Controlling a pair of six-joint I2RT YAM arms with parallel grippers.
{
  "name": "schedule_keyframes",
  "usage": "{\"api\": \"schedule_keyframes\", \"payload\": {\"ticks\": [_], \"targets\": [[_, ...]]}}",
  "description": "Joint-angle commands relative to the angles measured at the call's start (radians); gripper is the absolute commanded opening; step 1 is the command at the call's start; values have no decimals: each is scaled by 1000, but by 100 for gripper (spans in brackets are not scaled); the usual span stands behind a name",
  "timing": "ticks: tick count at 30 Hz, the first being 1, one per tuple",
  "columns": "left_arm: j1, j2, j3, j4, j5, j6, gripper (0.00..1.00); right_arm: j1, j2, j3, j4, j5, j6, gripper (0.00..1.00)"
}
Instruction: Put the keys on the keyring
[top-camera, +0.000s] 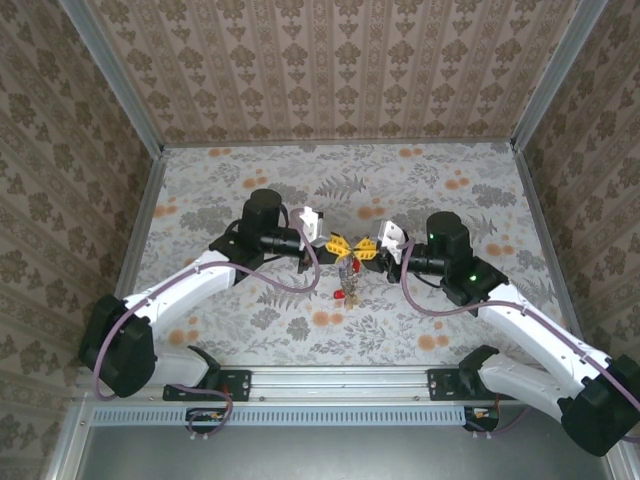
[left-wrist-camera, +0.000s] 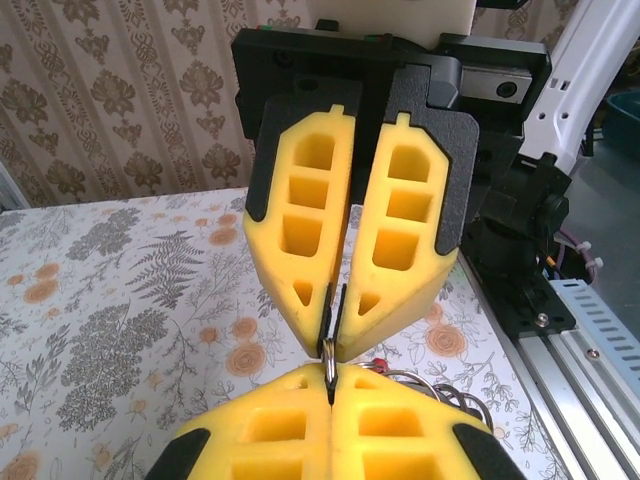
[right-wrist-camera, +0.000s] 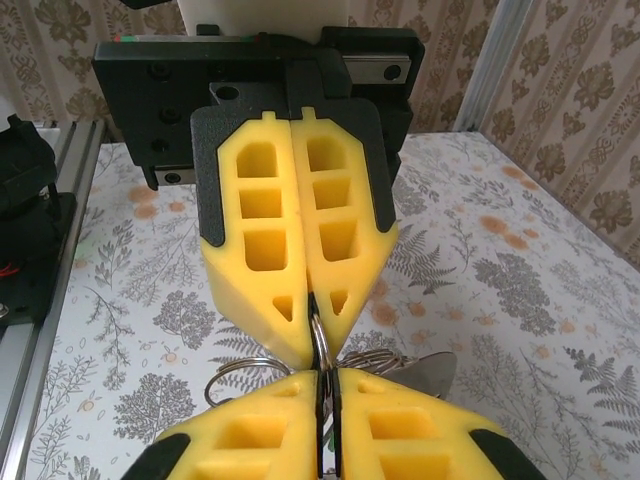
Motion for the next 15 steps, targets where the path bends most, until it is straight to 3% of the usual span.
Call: {"api": "schedule_keyframes", "payload": {"ticks": [1, 11, 14, 15], "targets": [[-21, -22, 15, 76, 41, -19, 0, -1, 28, 27, 13, -62, 13, 15], [-31, -17, 10, 125, 48, -30, 0, -1, 75, 31, 32, -127, 38, 16], [-35, -13, 7, 132, 47, -33, 0, -1, 86, 35, 34, -142, 44, 0], [-35, -14, 7, 127, 43, -32, 0, -1, 85, 37, 27, -140, 38, 0]]}}
